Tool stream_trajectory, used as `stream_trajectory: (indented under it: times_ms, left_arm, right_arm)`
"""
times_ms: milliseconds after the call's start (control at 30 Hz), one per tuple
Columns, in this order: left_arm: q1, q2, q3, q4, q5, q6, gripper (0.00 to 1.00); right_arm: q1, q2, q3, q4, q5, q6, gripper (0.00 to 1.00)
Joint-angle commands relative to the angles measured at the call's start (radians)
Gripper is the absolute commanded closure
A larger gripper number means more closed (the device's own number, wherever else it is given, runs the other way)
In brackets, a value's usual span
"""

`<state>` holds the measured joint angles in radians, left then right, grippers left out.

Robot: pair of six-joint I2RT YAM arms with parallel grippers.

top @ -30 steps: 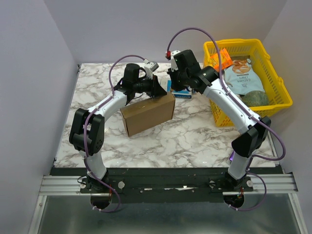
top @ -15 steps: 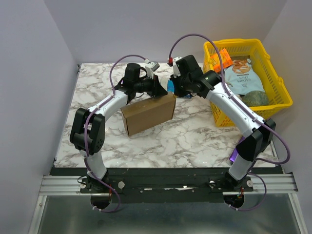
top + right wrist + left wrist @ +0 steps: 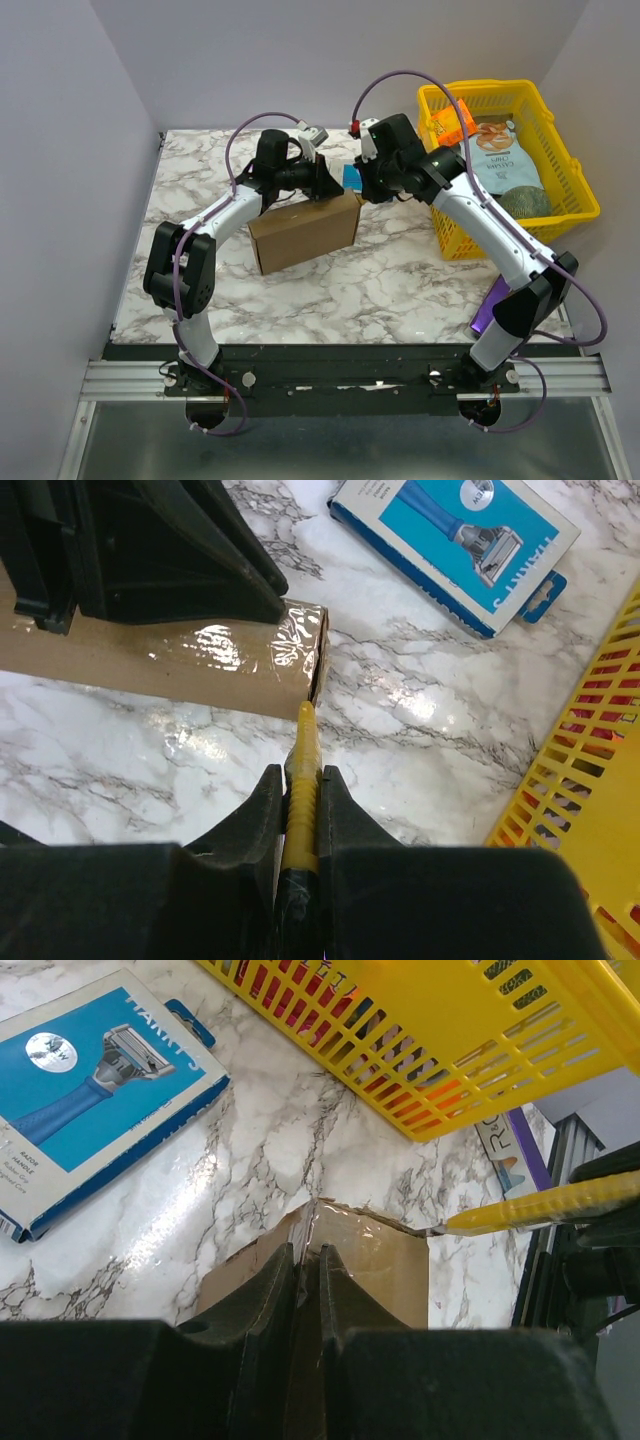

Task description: Unpack the express box

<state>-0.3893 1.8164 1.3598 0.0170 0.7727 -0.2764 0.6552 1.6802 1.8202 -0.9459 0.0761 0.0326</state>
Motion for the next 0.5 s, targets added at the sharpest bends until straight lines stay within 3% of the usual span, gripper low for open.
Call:
stream_trajectory:
  times_ms: [0,133,233,267,333,467]
  left_arm:
    - [-0.016,0.103,-0.073,-0.242,-0.148,0.08,1.0]
    - [-0.017,0.103,-0.062,-0.23,-0.125,0.074,0.99]
    - [-0.016,0.089,-0.024,-0.215,-0.026,0.074,0.77]
    - [-0.01,0.066,-0.008,-0.212,0.011,0.085,0.68]
    - [-0.003,0.032,0.027,-0.21,0.106,0.132,0.61]
    - [0.007,-0.098,0.056,-0.227,0.221,0.256,0.5]
  right_arm:
    - [0.012,-0.094,0.025,-0.162,-0.053,-0.022,1.0]
    - [0.006,-0.125,0.025,-0.189,-0.055,-0.127,1.0]
    - [-0.022,-0.135,-0.001,-0.163,-0.072,-0.218,1.0]
    - [-0.041,-0.14,-0.005,-0.151,-0.138,-0.238,1.0]
    - [-0.113,-0.146,-0.009,-0.105,-0.224,-0.293,0.99]
    - [-0.229,-0.212,-0.117,0.037,-0.584,-0.46,1.0]
